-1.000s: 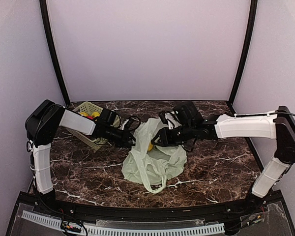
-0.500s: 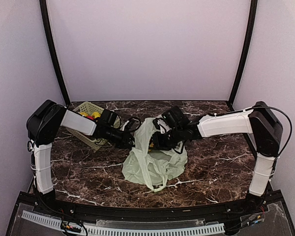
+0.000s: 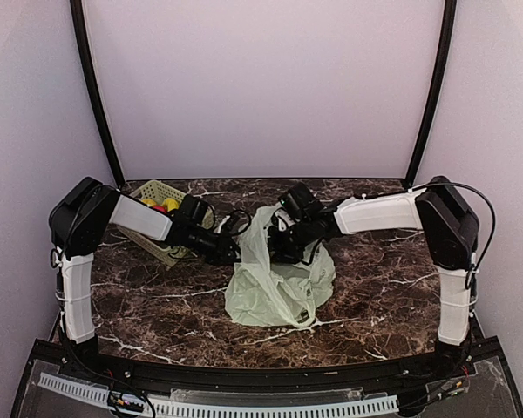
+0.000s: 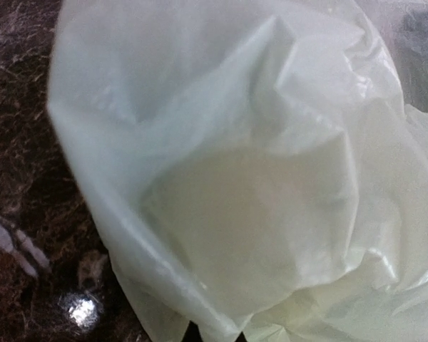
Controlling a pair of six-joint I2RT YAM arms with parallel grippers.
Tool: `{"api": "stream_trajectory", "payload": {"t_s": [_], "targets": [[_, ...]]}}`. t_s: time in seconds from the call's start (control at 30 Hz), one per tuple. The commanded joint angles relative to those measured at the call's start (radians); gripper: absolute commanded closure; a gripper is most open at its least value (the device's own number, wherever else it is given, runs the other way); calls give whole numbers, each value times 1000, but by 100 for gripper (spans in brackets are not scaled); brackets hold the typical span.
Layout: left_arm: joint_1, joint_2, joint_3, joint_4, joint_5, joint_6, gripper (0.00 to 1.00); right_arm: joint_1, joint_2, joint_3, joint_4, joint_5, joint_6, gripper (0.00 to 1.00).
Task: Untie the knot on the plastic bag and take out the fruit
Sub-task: Pick up the fake fruit from the takeout bag.
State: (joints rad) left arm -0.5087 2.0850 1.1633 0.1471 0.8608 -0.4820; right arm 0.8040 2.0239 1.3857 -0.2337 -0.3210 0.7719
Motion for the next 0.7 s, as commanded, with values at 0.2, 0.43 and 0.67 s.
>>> {"api": "stream_trajectory", "payload": {"t_s": [0.2,0.43,0.67], "targets": [[-2,12,37,-42,59,29,99,-43,124,153,-68,-44,-4,28],[-2,30,56,-62,143,65,99,-43,224,260,-70,-118,-46,25],[-2,47,63,-72,205,84,99,-43,266,273,-20,-189,-64,47]]}}
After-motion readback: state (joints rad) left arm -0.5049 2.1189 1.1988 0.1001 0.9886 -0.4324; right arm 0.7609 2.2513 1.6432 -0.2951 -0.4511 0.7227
